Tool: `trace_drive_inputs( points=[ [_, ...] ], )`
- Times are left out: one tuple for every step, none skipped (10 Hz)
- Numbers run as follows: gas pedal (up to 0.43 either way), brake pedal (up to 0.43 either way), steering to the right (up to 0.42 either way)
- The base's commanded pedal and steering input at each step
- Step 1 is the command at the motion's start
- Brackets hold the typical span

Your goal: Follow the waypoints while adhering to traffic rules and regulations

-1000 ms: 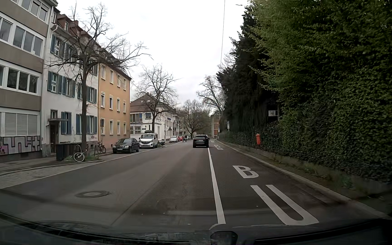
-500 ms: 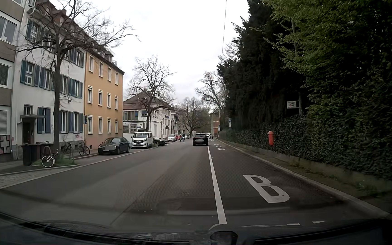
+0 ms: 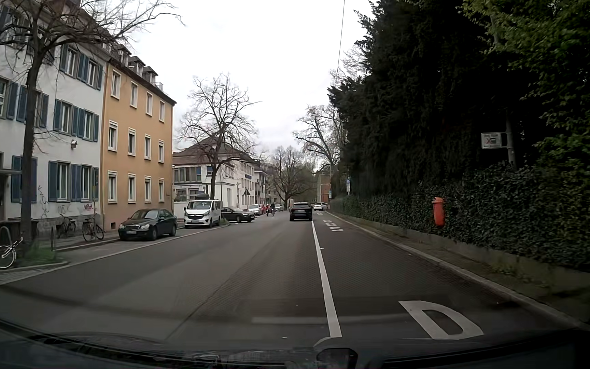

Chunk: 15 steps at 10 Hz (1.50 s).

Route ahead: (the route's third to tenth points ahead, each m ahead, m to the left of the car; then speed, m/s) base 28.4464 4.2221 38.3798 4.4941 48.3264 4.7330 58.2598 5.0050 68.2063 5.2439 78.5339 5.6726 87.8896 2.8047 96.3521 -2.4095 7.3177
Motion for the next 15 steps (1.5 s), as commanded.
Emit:
trace_drive_inputs(
  points=[
    [0.039,0.0,-0.001],
    [0.039,0.0,-0.001],
    [0.039,0.0,-0.001],
    [0.039,0.0,-0.001],
    [0.039,0.0,-0.002],
    [0.039,0.0,-0.002],
    [0.039,0.0,-0.002],
    [0.039,0.0,-0.002],
    [0.039,0.0,-0.002],
    [0.039,0.0,-0.002],
    [0.039,0.0,-0.002],
    [0.039,0.0,-0.002],
    [0.039,0.0,-0.002],
    [0.039,0.0,-0.002],
    [0.039,0.0,-0.002]
  ],
)
